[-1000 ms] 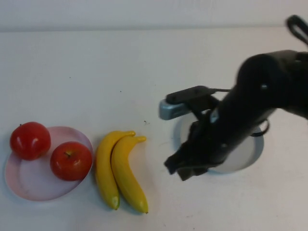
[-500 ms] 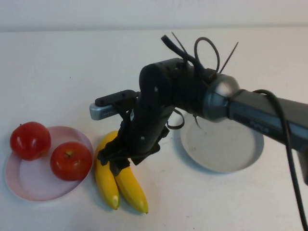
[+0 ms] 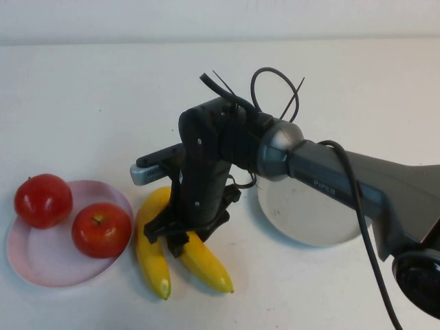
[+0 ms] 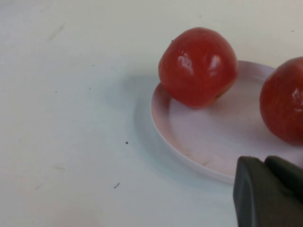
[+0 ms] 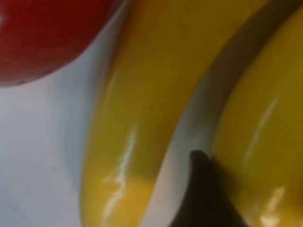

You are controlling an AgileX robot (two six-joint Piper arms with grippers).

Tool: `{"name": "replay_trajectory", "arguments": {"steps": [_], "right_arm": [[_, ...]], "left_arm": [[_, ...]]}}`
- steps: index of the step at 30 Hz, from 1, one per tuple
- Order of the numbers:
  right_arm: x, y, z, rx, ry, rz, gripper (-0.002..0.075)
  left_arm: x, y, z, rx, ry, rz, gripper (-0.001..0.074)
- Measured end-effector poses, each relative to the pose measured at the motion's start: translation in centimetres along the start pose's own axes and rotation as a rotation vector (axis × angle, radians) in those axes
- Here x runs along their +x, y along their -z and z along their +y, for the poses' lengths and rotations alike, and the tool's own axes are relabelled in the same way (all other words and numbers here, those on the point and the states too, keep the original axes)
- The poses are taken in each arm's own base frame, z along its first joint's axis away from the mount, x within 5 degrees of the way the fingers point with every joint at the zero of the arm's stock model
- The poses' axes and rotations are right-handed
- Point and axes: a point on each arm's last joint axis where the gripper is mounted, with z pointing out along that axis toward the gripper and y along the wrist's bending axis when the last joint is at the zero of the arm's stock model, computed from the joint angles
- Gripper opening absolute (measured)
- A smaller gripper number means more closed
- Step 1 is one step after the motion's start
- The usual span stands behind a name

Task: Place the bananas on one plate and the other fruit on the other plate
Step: Put another type of fruit in the right plate

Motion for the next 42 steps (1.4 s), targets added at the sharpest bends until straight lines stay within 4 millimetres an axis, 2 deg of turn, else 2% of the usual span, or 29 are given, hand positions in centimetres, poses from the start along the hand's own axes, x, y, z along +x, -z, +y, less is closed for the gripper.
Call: {"name": "replay_trajectory", "arguments": {"steps": [5, 11, 13, 18, 21, 23, 26, 31, 35, 42], "right_arm": [[-0.1, 0.1, -0.3, 0.031, 0.013, -0.006, 0.0318], [0.1, 0.8, -0.3, 0.043, 0.011, -0.003, 0.0314], [0.1, 2.1, -0.3, 0.061, 0.010, -0.026, 0.0314], [0.7, 8.2, -1.9, 0.117, -0.026, -0.147, 0.0314], [2.1, 10.9, -4.9, 0.168, -0.099, -0.175, 0.0314], [3.1, 11.5, -7.0, 0.194, -0.155, -0.161, 0.0314], [4.6, 11.1, -10.2, 0.222, -0.235, -0.106, 0.0314], [6.4, 9.0, -14.3, 0.242, -0.336, -0.033, 0.0314], [6.8, 8.5, -15.7, 0.246, -0.368, -0.046, 0.0314], [6.5, 7.2, -16.1, 0.217, -0.390, -0.030, 0.0314]], "left_arm": [[0.0, 0.0, 0.0, 0.000, 0.000, 0.000, 0.0004], [0.0, 0.0, 0.0, 0.000, 0.000, 0.000, 0.0004], [0.0, 0.0, 0.0, 0.000, 0.000, 0.000, 0.0004], [0.0, 0.0, 0.0, 0.000, 0.000, 0.000, 0.0004], [0.0, 0.0, 0.0, 0.000, 0.000, 0.000, 0.0004], [0.0, 0.0, 0.0, 0.000, 0.000, 0.000, 0.0004], [0.0, 0.0, 0.0, 0.000, 0.000, 0.000, 0.0004], [0.0, 0.0, 0.0, 0.000, 0.000, 0.000, 0.0004], [0.0, 0.0, 0.0, 0.000, 0.000, 0.000, 0.0004], [0.0, 0.0, 0.0, 0.000, 0.000, 0.000, 0.0004]]}}
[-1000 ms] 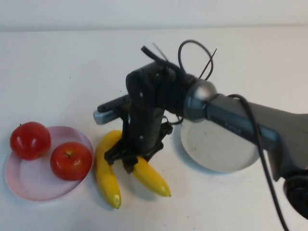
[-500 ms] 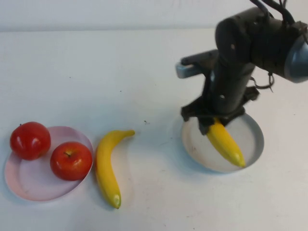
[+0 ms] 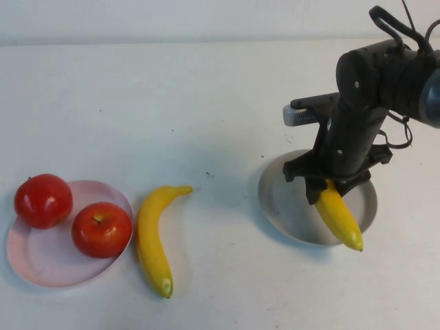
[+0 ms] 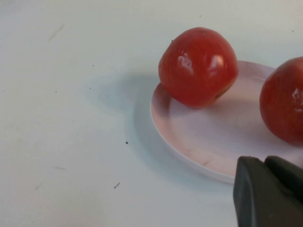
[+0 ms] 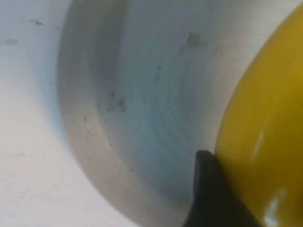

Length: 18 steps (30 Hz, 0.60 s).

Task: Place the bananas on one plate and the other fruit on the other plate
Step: Put another type of fruit in the right plate

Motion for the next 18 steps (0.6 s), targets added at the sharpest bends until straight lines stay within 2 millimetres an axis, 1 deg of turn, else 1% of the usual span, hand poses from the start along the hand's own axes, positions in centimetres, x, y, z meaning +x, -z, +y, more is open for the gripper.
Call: {"name": "replay_trajectory", "arguments": {"steps": [4, 6, 9, 11, 13, 18], "right_arm": [[-0.1, -1.3, 0.2, -0.012, -0.011, 0.035, 0.0314], [-0.1, -1.5, 0.2, -0.012, -0.012, 0.040, 0.0316], [-0.1, -1.5, 0.2, -0.013, -0.012, 0.039, 0.0360], [-0.1, -1.2, 0.2, -0.014, -0.012, 0.032, 0.0401], [-0.1, -0.7, 0.1, -0.015, -0.011, 0.020, 0.0424], [0.3, 1.8, 0.2, -0.028, -0.005, -0.036, 0.0437]], "left_arm": [[0.0, 0.0, 0.0, 0.000, 0.000, 0.000, 0.0004], [0.0, 0.0, 0.0, 0.000, 0.000, 0.000, 0.0004], [0.0, 0.0, 0.0, 0.000, 0.000, 0.000, 0.0004], [0.0, 0.0, 0.0, 0.000, 0.000, 0.000, 0.0004], [0.0, 0.0, 0.0, 0.000, 0.000, 0.000, 0.0004], [0.0, 0.0, 0.0, 0.000, 0.000, 0.000, 0.0004]]}}
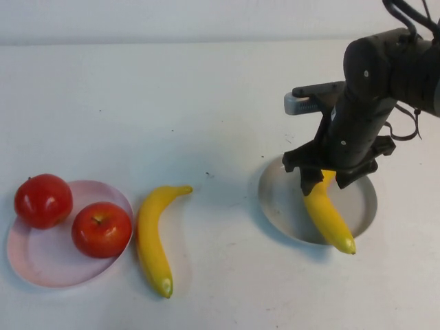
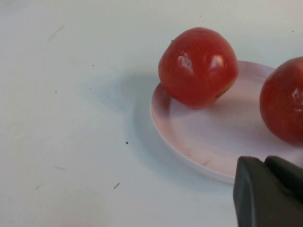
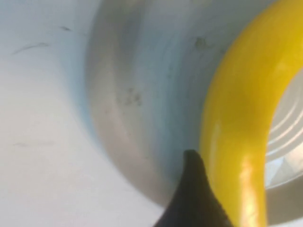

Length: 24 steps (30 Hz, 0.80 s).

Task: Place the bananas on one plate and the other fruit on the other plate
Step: Put another type of fruit in the right plate

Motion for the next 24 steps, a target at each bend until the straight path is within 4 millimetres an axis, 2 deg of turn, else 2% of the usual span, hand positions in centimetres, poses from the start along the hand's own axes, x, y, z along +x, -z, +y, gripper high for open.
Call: {"name": "replay_trajectory", "arguments": {"steps": [2, 5, 10, 16, 20, 24], "right_arm": [[0.3, 1.1, 0.6, -0.010, 0.015, -0.021, 0.0440], [1.3, 2.4, 2.9, -0.062, 0.054, -0.037, 0.0440], [3.9, 2.9, 9.6, -0.180, 0.179, -0.030, 0.0441], [6.0, 2.2, 15.6, -0.267, 0.361, -0.101, 0.0441], [6.5, 1.5, 18.4, -0.290, 0.448, -0.120, 0.0441], [6.0, 0.8, 20.5, -0.292, 0.490, -0.138, 0.0441]], "left_arm": [[0.0, 0.0, 0.0, 0.000, 0.000, 0.000, 0.0004], [0.0, 0.0, 0.0, 0.000, 0.000, 0.000, 0.0004], [0.0, 0.0, 0.0, 0.000, 0.000, 0.000, 0.0004], [0.0, 0.0, 0.0, 0.000, 0.000, 0.000, 0.0004], [0.0, 0.0, 0.0, 0.000, 0.000, 0.000, 0.0004], [0.0, 0.0, 0.0, 0.000, 0.000, 0.000, 0.0004]]}}
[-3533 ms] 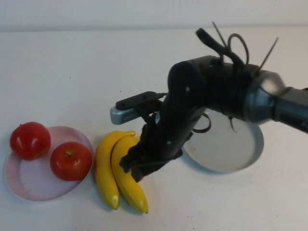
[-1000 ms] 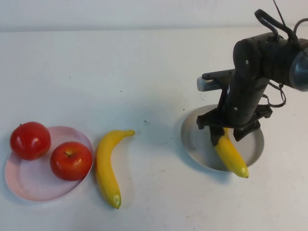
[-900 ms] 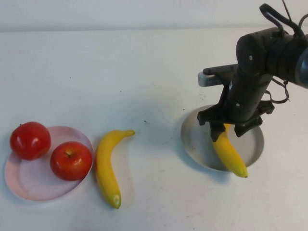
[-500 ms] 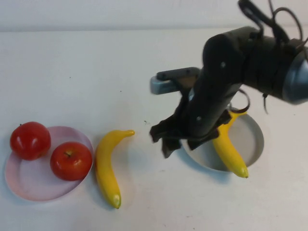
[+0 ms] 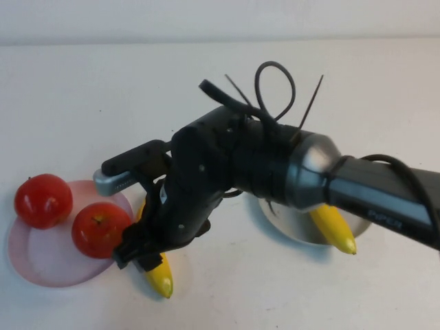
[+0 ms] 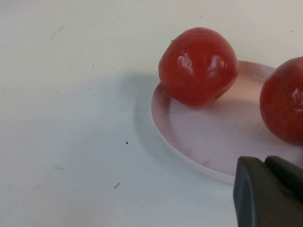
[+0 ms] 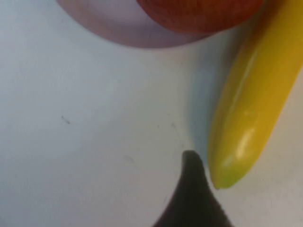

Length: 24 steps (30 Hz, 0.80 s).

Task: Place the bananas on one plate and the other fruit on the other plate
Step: Put another type of fruit in the right plate

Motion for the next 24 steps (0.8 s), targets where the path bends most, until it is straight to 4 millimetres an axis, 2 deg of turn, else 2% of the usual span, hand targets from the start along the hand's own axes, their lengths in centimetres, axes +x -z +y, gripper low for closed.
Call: {"name": "replay_trajectory", "arguments": {"steps": [8, 17, 24], "right_arm": [[-0.9, -3.3, 1.0, 0.033, 0.054, 0.053, 0.0442], [-0.8, -5.5, 0.4, 0.076, 0.074, 0.092, 0.0442], [-1.2, -6.3, 0.0, 0.088, 0.077, 0.088, 0.0444]], "left_arm": [[0.0, 0.0, 0.0, 0.000, 0.000, 0.000, 0.0004], [0.0, 0.0, 0.0, 0.000, 0.000, 0.000, 0.0004], [0.0, 0.0, 0.0, 0.000, 0.000, 0.000, 0.0004]]}}
